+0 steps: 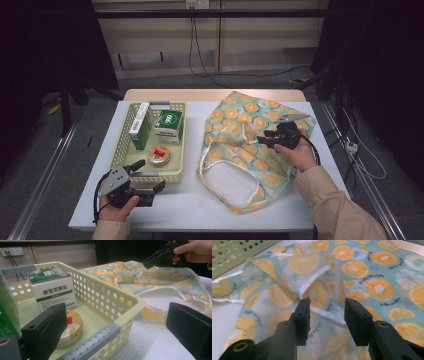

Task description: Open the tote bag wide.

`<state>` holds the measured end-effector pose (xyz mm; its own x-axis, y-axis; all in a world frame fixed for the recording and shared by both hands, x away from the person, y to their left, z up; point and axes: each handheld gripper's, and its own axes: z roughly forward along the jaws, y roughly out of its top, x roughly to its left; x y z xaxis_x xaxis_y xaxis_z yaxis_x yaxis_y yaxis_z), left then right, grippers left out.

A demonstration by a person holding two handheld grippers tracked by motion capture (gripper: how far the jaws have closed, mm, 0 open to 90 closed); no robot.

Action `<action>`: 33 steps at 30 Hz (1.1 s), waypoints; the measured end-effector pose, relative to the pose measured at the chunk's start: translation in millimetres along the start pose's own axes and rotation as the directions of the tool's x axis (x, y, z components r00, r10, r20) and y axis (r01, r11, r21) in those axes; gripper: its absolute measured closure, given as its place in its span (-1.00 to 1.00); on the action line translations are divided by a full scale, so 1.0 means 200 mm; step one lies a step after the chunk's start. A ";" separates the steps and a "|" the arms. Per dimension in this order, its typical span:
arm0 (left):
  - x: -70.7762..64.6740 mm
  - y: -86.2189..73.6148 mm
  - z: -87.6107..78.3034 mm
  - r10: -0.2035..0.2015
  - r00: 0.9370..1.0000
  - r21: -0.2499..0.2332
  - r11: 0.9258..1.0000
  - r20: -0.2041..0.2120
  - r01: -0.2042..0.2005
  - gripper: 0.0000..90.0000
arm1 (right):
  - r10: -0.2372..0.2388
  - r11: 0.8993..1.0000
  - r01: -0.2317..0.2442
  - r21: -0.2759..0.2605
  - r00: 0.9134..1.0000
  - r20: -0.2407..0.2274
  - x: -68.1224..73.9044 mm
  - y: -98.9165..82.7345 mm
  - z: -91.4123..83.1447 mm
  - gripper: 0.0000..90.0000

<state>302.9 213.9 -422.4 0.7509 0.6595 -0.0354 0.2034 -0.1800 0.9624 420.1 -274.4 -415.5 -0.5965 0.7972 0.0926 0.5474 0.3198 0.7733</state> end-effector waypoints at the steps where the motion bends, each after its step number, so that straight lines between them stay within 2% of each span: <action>1: 0.00 0.00 0.00 0.000 1.000 0.000 1.000 0.001 0.000 -0.92 | -0.006 1.000 0.006 -0.002 1.000 -0.007 0.02 0.01 0.00 0.28; 5: 0.00 0.00 0.00 0.003 1.000 -0.003 1.000 0.000 -0.003 -0.92 | -0.030 0.999 0.030 0.013 0.999 -0.026 0.08 0.04 0.03 0.23; 6: 0.00 0.00 0.00 -0.002 1.000 -0.005 1.000 0.001 0.002 -0.92 | -0.036 0.999 0.037 0.000 0.999 -0.035 0.10 0.05 0.04 0.21; 8: 0.00 0.00 0.00 0.000 1.000 0.000 1.000 0.001 0.000 -0.92 | -0.044 0.999 0.044 -0.002 0.998 -0.053 0.13 0.08 0.06 0.10; 13: 0.00 0.00 0.00 0.006 1.000 0.002 1.000 0.003 -0.006 -0.92 | -0.088 0.996 0.088 0.001 0.994 -0.071 0.22 0.16 0.08 0.12; 17: 0.00 0.00 -0.01 -0.006 1.000 -0.004 1.000 -0.001 0.006 -0.92 | -0.120 0.993 0.122 0.011 0.989 -0.090 0.28 0.22 0.07 0.36; 20: 0.00 0.00 0.00 -0.004 1.000 -0.004 1.000 0.003 0.004 -0.92 | -0.106 0.994 0.109 0.017 0.986 -0.130 0.31 0.23 0.08 0.78; 22: 0.00 0.00 0.00 0.006 1.000 0.003 1.000 0.007 -0.006 -0.92 | -0.113 0.992 0.121 0.045 0.984 -0.140 0.32 0.21 0.12 0.92; 26: 0.00 0.00 0.00 0.005 1.000 -0.005 1.000 0.006 -0.005 -0.92 | -0.098 0.988 0.115 0.107 0.983 -0.157 0.32 0.13 0.24 0.96; 28: 0.00 0.00 0.00 0.001 1.000 -0.001 1.000 0.005 -0.001 -0.92 | -0.100 0.985 0.115 0.129 0.988 -0.119 0.30 0.09 0.29 0.87; 30: 0.01 -0.01 0.00 -0.001 1.000 0.000 1.000 0.004 0.001 -0.92 | -0.090 0.987 0.101 0.128 0.992 -0.094 0.27 0.06 0.34 0.83; 33: 0.01 -0.01 0.00 -0.007 1.000 -0.003 1.000 0.005 0.007 -0.92 | -0.066 0.994 0.070 0.087 0.997 -0.048 0.20 0.06 0.36 0.82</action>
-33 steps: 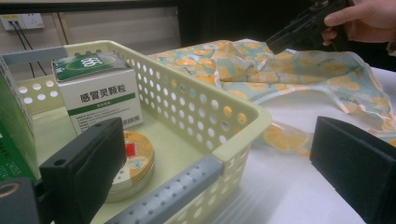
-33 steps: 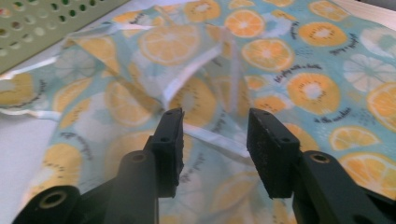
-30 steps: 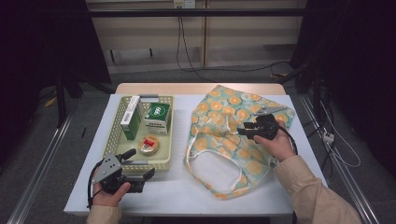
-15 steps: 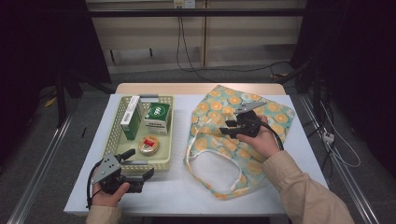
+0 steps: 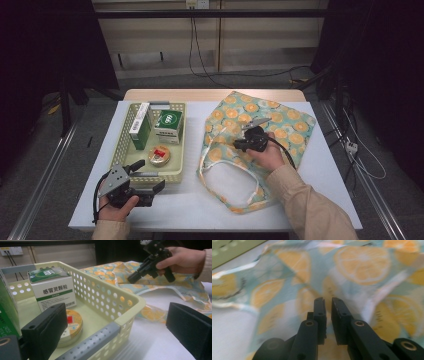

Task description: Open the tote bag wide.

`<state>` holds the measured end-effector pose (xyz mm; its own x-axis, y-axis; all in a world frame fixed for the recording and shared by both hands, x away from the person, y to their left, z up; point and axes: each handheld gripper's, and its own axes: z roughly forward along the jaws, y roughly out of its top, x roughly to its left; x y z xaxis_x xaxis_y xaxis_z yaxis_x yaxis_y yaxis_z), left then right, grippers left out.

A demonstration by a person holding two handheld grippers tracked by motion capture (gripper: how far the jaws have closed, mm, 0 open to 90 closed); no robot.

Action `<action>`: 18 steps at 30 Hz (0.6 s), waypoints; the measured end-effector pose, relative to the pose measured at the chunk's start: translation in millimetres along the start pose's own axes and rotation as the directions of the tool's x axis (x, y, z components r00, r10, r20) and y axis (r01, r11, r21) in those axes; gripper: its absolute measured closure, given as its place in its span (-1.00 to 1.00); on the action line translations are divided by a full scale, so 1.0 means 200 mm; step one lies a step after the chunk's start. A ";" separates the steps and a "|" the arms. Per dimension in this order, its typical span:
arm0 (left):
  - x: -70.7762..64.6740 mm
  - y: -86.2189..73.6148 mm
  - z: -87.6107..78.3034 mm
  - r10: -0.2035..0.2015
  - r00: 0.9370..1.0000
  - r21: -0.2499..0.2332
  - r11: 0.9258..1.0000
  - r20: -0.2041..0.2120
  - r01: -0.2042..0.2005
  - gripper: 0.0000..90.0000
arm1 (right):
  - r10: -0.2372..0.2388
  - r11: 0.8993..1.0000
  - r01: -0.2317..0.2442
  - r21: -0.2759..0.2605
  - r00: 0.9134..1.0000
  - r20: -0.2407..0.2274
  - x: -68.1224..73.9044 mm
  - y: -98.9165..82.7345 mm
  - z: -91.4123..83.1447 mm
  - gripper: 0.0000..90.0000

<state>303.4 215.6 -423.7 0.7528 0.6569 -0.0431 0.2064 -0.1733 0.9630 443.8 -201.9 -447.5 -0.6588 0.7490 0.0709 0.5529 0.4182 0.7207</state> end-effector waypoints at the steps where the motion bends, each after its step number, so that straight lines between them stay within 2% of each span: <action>1: 0.00 0.00 0.00 -0.004 1.000 0.001 1.000 0.001 0.004 -0.92 | 0.009 1.000 -0.008 -0.020 1.000 0.023 -0.02 0.00 0.00 0.81; 7: 0.01 -0.01 0.00 0.001 1.000 0.008 1.000 0.003 -0.001 -0.92 | 0.029 0.999 -0.025 -0.042 0.996 0.084 -0.14 0.05 0.00 0.71; 9: 0.01 -0.01 0.00 -0.006 1.000 0.006 1.000 0.002 0.006 -0.92 | 0.028 0.998 -0.024 -0.058 0.998 0.063 -0.15 0.06 0.01 0.58; 11: 0.01 -0.01 0.00 -0.003 1.000 0.004 1.000 0.001 0.003 -0.92 | 0.029 0.999 -0.027 -0.042 0.998 0.057 -0.13 0.05 0.02 0.30; 12: 0.01 -0.01 0.00 -0.004 1.000 0.003 1.000 0.000 0.004 -0.92 | 0.040 0.999 -0.039 -0.033 0.998 0.050 -0.12 0.04 0.03 0.22; 14: 0.01 -0.01 -0.01 -0.003 1.000 0.008 1.000 -0.001 0.003 -0.92 | 0.025 0.999 -0.024 -0.029 0.999 0.043 -0.10 0.03 0.02 0.09; 15: 0.01 -0.01 -0.01 -0.005 1.000 0.008 1.000 -0.002 0.005 -0.92 | 0.032 0.999 -0.031 -0.027 0.999 0.025 -0.10 0.02 0.01 -0.01; 16: 0.01 -0.01 -0.01 -0.006 1.000 0.006 1.000 -0.001 0.006 -0.92 | 0.041 0.999 -0.041 -0.028 0.999 0.022 -0.09 0.01 -0.01 -0.06; 18: 0.00 -0.01 -0.01 0.000 1.000 0.005 1.000 -0.002 0.000 -0.92 | 0.028 0.999 -0.028 -0.032 1.000 0.003 -0.08 0.00 -0.04 0.03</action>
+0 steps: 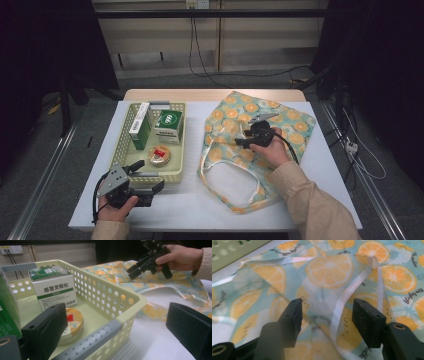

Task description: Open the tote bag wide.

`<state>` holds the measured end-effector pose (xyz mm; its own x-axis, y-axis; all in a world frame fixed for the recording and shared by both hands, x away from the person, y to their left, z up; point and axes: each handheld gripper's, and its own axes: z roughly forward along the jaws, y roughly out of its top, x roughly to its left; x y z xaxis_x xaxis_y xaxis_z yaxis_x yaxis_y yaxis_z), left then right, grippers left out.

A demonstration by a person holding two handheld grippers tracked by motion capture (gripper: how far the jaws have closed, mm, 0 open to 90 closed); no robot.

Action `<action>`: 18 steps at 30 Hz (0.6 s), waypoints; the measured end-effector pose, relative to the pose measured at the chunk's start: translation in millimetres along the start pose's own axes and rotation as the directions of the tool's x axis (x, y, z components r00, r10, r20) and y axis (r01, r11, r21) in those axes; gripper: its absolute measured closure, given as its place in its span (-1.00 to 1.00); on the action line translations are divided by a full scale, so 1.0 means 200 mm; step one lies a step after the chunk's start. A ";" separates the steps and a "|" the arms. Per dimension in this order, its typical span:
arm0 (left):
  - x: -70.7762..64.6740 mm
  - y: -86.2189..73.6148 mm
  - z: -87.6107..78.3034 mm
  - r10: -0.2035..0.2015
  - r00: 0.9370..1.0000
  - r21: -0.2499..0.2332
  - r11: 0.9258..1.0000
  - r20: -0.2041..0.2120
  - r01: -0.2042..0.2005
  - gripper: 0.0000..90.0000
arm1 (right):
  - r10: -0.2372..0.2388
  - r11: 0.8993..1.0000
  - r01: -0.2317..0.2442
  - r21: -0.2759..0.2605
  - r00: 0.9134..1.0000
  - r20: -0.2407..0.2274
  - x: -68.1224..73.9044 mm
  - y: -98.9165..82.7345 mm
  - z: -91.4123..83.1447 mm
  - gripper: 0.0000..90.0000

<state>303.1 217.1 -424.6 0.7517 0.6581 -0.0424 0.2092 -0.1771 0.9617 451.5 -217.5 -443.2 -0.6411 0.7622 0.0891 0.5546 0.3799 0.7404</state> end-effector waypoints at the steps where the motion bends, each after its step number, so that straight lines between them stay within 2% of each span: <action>1: 0.00 0.00 0.00 -0.001 1.000 -0.003 1.000 0.001 0.001 -0.92 | -0.005 1.000 0.005 0.001 1.000 -0.009 0.01 0.00 -0.01 0.00; 4: 0.00 0.00 0.00 0.003 1.000 0.004 1.000 0.003 -0.003 -0.92 | -0.023 0.999 0.024 0.038 1.000 -0.021 0.02 -0.02 -0.01 0.10; 7: 0.00 0.00 0.00 0.004 1.000 0.004 1.000 0.001 -0.005 -0.92 | -0.031 0.998 0.033 0.061 0.999 -0.028 0.01 -0.05 0.02 0.52; 9: -0.01 0.01 0.00 0.001 1.000 -0.003 1.000 0.001 -0.001 -0.92 | -0.013 0.997 0.017 0.073 0.999 -0.053 0.01 -0.06 0.03 0.75; 10: 0.00 0.01 0.00 0.001 1.000 -0.005 1.000 -0.001 -0.001 -0.92 | -0.014 0.997 0.018 0.070 0.998 -0.063 0.01 -0.06 0.03 0.93; 11: 0.00 0.01 0.00 0.000 1.000 -0.006 1.000 0.000 0.000 -0.92 | -0.020 0.997 0.025 0.070 0.997 -0.080 0.01 -0.05 0.04 1.00; 12: 0.00 0.01 0.00 0.000 1.000 -0.005 1.000 0.000 0.000 -0.92 | -0.024 0.997 0.030 0.070 0.996 -0.087 0.01 -0.05 0.04 1.00; 14: 0.00 0.01 0.00 -0.002 1.000 -0.005 1.000 0.000 0.002 -0.92 | -0.032 0.997 0.037 0.061 0.997 -0.073 0.02 -0.03 0.03 1.00; 16: 0.00 0.01 0.00 -0.003 1.000 -0.005 1.000 -0.003 0.003 -0.92 | -0.002 1.000 0.004 0.018 0.997 -0.079 0.01 -0.01 0.01 1.00; 18: 0.00 0.01 0.00 0.002 1.000 -0.005 1.000 -0.003 -0.002 -0.92 | 0.011 1.000 -0.011 -0.012 0.998 -0.059 -0.02 0.03 -0.01 1.00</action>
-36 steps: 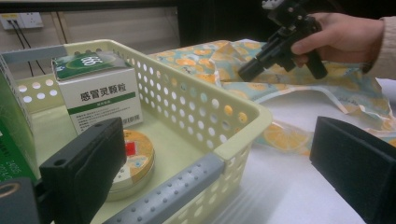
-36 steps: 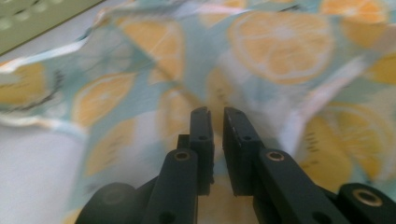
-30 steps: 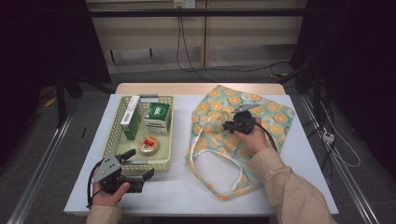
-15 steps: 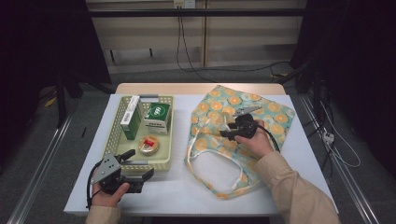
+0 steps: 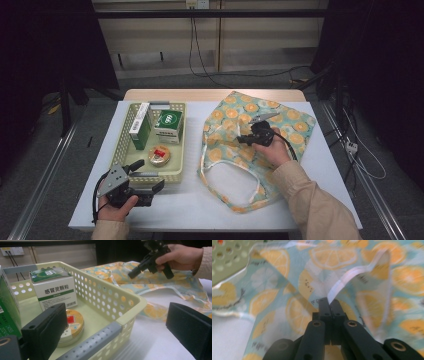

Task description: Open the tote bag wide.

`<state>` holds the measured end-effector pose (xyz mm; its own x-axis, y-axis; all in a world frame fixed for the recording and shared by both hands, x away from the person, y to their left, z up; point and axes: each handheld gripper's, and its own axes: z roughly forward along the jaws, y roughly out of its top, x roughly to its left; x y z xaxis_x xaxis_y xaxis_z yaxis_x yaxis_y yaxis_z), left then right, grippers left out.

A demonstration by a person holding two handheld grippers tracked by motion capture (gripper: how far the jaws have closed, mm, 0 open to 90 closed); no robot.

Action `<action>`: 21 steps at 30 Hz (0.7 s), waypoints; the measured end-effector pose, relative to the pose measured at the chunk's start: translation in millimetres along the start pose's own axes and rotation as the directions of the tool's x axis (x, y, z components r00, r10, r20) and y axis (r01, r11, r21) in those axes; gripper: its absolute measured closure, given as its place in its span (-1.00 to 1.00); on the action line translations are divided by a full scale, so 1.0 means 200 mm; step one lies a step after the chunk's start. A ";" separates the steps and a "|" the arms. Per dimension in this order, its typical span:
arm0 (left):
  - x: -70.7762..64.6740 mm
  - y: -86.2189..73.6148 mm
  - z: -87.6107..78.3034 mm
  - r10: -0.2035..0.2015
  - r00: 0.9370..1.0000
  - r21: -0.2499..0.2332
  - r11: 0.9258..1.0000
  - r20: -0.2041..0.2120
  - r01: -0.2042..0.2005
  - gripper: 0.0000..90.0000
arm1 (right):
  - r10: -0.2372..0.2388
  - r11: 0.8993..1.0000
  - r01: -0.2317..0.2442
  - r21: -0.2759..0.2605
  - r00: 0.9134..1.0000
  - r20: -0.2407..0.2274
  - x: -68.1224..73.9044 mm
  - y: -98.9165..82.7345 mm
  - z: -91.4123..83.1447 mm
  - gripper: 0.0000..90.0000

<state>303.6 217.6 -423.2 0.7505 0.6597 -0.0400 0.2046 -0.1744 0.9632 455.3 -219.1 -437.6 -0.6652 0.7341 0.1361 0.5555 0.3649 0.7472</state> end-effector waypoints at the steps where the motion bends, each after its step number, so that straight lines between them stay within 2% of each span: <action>1: 0.00 0.00 0.00 -0.008 1.000 0.000 1.000 -0.001 0.008 -0.92 | 0.002 1.000 -0.002 -0.017 1.000 0.007 -0.01 0.02 -0.01 1.00; 3: 0.00 0.00 0.00 0.003 1.000 0.009 1.000 0.000 -0.003 -0.92 | 0.023 0.999 -0.023 -0.034 0.999 0.022 -0.04 0.06 -0.02 1.00; 8: 0.00 -0.01 0.01 -0.012 1.000 0.007 1.000 0.006 0.012 -0.92 | 0.057 0.996 -0.052 -0.076 0.996 0.066 -0.11 0.13 0.00 1.00; 9: 0.00 -0.01 0.01 -0.013 1.000 0.007 1.000 0.005 0.013 -0.92 | 0.065 0.995 -0.059 -0.083 0.996 0.062 -0.13 0.13 0.02 1.00; 13: 0.01 -0.01 0.00 -0.013 1.000 0.005 1.000 0.005 0.013 -0.92 | 0.084 0.994 -0.078 -0.072 0.993 0.084 -0.17 0.14 0.08 1.00; 15: 0.01 -0.01 0.00 -0.013 1.000 0.004 1.000 0.004 0.013 -0.92 | 0.061 0.997 -0.056 -0.046 0.991 0.120 -0.19 0.13 0.12 1.00; 16: 0.01 -0.01 0.00 -0.013 1.000 0.001 1.000 0.004 0.013 -0.92 | 0.063 0.998 -0.059 -0.036 0.990 0.127 -0.20 0.11 0.13 1.00; 18: 0.01 -0.01 0.00 -0.020 1.000 0.001 1.000 0.003 0.020 -0.92 | 0.075 0.997 -0.071 -0.034 0.990 0.118 -0.22 0.09 0.15 0.98; 20: 0.02 -0.02 0.00 -0.022 1.000 0.000 1.000 0.002 0.022 -0.92 | 0.097 0.995 -0.094 -0.032 0.988 0.117 -0.24 0.08 0.16 0.87; 21: 0.02 -0.02 0.00 -0.018 1.000 0.004 1.000 0.001 0.017 -0.92 | 0.101 0.995 -0.098 -0.037 0.988 0.116 -0.24 0.08 0.16 0.74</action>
<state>305.7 220.8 -426.5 0.7475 0.6618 -0.0571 0.2199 -0.1654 0.9614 511.1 -230.0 -452.7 -0.5430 0.8289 0.1344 0.5987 0.2698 0.7542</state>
